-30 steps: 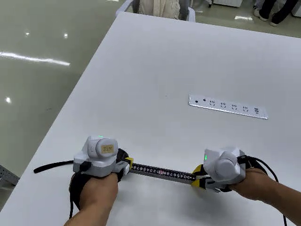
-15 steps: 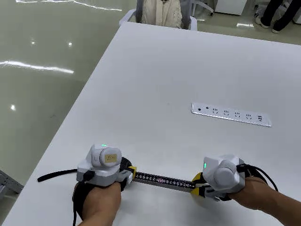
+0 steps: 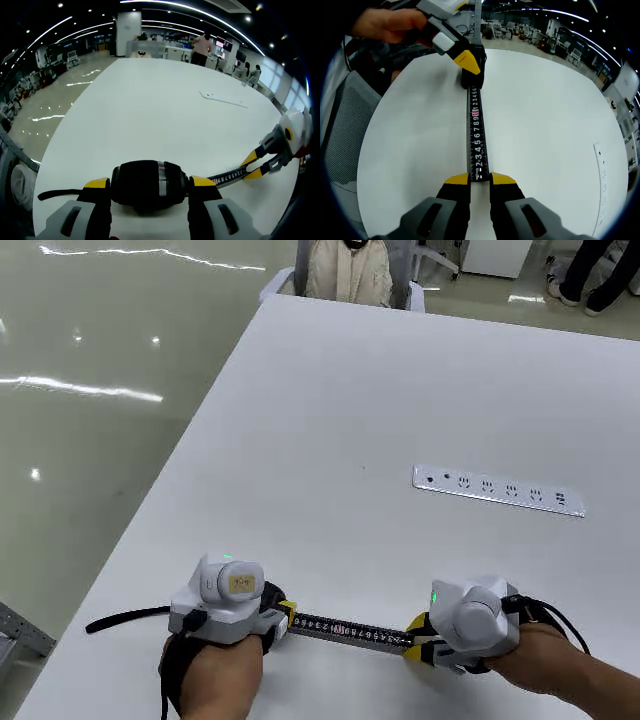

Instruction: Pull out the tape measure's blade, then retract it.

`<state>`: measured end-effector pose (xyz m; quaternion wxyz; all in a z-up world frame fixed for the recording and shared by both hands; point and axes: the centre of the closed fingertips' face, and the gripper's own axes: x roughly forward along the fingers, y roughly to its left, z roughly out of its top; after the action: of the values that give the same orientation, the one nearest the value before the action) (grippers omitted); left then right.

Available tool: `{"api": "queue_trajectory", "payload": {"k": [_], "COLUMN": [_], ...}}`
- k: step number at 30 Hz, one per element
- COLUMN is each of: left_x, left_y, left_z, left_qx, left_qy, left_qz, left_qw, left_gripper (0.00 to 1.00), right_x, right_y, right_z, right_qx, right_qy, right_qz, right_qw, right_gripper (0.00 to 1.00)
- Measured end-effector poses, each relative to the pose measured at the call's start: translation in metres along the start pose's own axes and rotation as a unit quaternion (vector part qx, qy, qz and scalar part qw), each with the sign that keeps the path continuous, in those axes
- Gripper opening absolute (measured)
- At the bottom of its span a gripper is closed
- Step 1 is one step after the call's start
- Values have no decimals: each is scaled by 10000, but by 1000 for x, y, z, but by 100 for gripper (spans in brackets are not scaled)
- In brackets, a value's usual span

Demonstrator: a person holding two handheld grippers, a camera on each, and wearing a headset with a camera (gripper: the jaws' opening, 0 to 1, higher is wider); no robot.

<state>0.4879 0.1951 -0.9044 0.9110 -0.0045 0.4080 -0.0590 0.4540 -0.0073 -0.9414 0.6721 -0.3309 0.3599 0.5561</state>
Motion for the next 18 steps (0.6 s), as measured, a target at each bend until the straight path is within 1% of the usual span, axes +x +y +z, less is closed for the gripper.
{"api": "queue_trajectory", "payload": {"k": [3, 6, 7, 18], "left_x": [0, 0, 0, 0], "left_y": [0, 0, 0, 0], "left_z": [0, 0, 0, 0], "left_qx": [1, 1, -1, -2], "left_qy": [0, 4, 11, 12], "left_qz": [0, -10, -12, -21], "left_qw": [10000, 10000, 10000, 10000], "left_gripper": [59, 59, 59, 59], "right_x": [0, 3, 4, 10], "right_y": [0, 0, 1, 1], "right_z": [1, 6, 11, 18], "right_qx": [-2, -16, -29, 2], "right_qy": [-6, -33, -72, -108], "right_qz": [3, 6, 14, 32], "right_qw": [10000, 10000, 10000, 9999], "right_gripper": [13, 13, 13, 13]}}
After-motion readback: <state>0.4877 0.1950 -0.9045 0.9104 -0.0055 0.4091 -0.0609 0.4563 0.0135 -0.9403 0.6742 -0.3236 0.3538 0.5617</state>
